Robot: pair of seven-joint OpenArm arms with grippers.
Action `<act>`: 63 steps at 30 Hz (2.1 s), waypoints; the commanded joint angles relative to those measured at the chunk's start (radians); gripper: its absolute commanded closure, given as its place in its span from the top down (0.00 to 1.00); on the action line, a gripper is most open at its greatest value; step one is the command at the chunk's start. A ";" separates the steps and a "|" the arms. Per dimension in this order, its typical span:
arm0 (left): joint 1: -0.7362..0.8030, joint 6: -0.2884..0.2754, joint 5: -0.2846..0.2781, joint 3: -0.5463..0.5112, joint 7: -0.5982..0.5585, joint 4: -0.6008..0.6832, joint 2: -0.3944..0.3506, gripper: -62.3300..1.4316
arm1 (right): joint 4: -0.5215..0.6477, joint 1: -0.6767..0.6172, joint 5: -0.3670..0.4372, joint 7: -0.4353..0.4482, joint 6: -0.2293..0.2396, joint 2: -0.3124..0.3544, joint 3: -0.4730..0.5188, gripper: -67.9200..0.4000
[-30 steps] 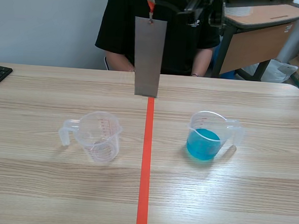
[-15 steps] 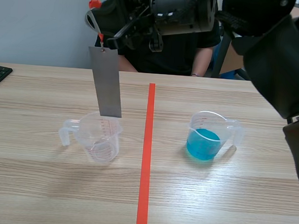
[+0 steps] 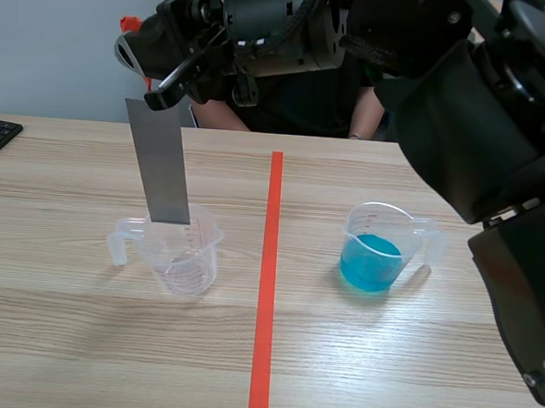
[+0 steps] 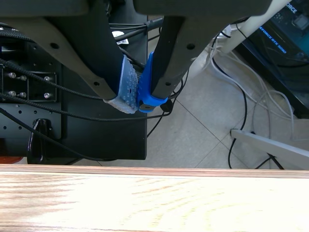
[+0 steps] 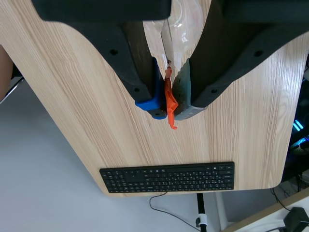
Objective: Do the redox reaction experiment.
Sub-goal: 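Put the plate into the left beaker, then return to the home posture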
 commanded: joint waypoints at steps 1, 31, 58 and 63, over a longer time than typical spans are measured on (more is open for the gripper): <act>-0.003 -0.007 -0.002 0.004 -0.009 0.012 0.011 0.08 | 0.003 0.031 0.006 0.027 0.008 -0.005 0.003 0.03; -0.003 -0.007 -0.002 0.005 0.006 0.012 0.019 0.08 | -0.294 0.031 -0.242 0.304 0.008 -0.045 -0.025 0.03; -0.003 -0.007 -0.002 0.005 0.008 0.012 0.019 0.80 | -0.382 0.028 -0.356 0.401 0.008 -0.117 -0.154 0.76; -0.003 -0.007 -0.002 0.005 0.008 0.012 0.019 1.00 | -0.382 0.028 -0.209 0.409 0.008 -0.134 -0.227 1.00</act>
